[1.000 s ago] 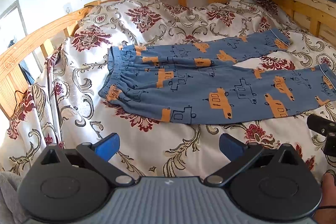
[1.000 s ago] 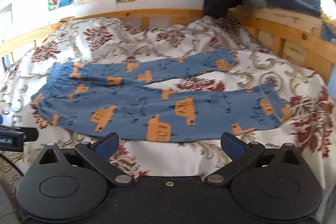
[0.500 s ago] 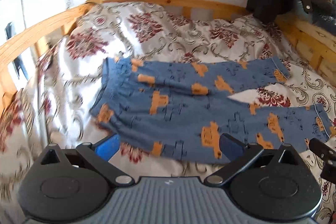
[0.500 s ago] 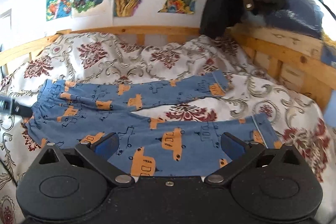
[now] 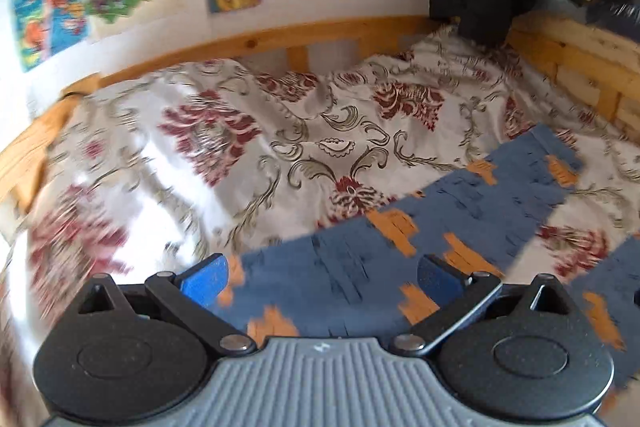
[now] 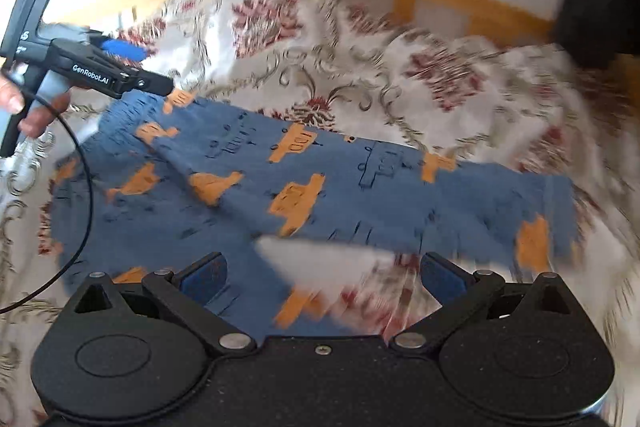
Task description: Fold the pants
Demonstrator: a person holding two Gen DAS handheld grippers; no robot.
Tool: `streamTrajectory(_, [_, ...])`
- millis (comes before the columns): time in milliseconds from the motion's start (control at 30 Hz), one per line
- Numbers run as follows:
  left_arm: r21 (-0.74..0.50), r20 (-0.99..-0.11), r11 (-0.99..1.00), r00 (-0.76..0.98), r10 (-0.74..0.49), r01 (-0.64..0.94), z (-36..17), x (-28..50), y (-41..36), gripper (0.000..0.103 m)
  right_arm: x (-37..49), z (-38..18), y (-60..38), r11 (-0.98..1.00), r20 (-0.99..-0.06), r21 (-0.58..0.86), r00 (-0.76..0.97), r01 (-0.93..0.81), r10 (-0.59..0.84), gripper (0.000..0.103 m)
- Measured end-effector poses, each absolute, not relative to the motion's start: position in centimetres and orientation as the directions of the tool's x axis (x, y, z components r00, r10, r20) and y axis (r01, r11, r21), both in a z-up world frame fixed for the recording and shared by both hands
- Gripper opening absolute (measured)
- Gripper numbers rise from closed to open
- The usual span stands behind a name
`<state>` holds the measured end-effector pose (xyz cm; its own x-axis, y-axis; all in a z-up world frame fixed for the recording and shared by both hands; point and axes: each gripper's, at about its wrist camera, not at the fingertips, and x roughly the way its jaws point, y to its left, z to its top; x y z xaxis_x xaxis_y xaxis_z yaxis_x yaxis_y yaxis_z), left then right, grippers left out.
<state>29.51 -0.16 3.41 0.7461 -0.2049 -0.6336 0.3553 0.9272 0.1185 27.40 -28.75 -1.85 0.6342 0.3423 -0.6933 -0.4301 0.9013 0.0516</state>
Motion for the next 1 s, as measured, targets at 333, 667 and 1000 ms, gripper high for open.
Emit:
streamTrajectory(333, [0.137, -0.793, 0.698, 0.5, -0.348, 0.703, -3.8, 44.7, -4.8, 0.103, 46.5, -3.5, -30.4, 0.822, -0.746, 0.162, 0.478, -0.546, 0.464, 0.102])
streamTrajectory(667, [0.097, -0.905, 0.509, 0.288, -0.312, 0.856, -7.6, 49.1, -7.0, 0.085, 53.0, -6.1, -27.1, 0.703, -0.838, 0.106, 0.318, -0.703, 0.444, 0.066])
streamTrajectory(1000, [-0.205, -0.959, 0.522, -0.063, -0.276, 0.828, -7.9, 54.4, -5.3, 0.059, 55.4, -7.0, -28.2, 0.626, -0.888, 0.208, 0.123, -0.751, 0.443, 0.025])
